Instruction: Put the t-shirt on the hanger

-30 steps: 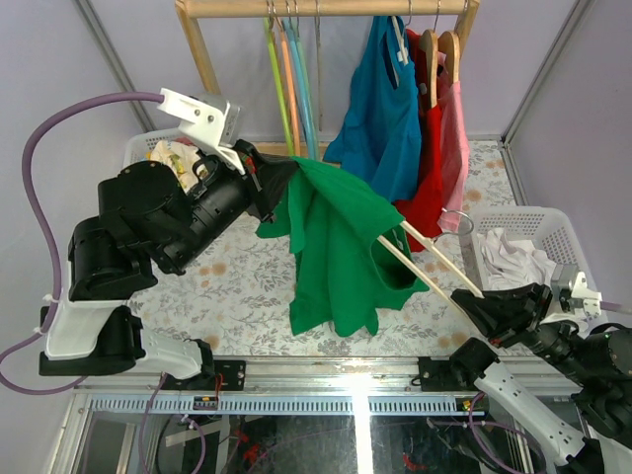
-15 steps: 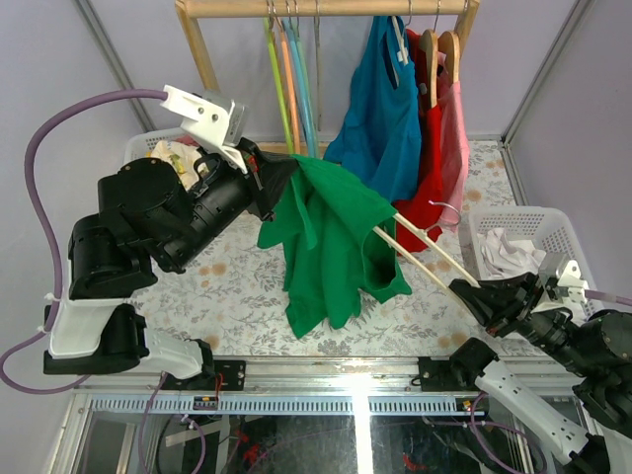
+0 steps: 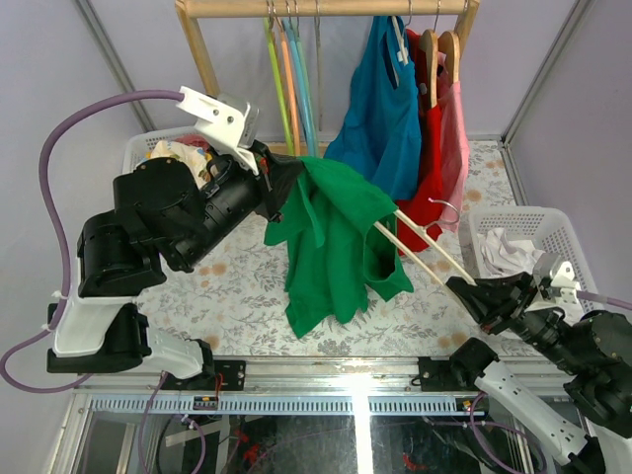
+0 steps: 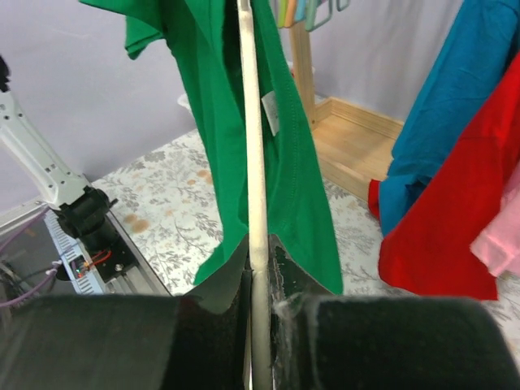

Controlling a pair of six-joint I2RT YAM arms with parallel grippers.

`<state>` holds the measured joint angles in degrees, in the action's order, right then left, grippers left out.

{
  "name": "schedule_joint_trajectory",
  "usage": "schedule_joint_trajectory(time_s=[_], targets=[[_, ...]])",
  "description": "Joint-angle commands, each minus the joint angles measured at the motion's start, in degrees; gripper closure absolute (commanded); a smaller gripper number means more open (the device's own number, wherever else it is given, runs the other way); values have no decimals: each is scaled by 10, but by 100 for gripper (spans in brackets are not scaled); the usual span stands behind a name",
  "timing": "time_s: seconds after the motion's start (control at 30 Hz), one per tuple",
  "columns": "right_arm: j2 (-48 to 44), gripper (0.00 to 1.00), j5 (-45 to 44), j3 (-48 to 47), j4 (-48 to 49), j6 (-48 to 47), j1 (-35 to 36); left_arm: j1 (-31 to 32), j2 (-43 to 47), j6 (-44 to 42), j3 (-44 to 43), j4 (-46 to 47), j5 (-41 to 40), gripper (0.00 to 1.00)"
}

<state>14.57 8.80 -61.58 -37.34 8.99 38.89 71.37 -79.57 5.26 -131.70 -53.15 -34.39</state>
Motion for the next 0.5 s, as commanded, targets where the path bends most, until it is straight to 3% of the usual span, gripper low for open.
schedule_joint_trajectory(time_s=[0.0,0.2,0.47], targets=[[-47,100,44,58,165,58,-3,3,10,-11,12,24,0,97],[-67,100,100,89,265,114,-2,2,15,-8,47,16,-70,86],[-65,100,110,73,289,137,-2,3,48,-12,64,57,-111,66]])
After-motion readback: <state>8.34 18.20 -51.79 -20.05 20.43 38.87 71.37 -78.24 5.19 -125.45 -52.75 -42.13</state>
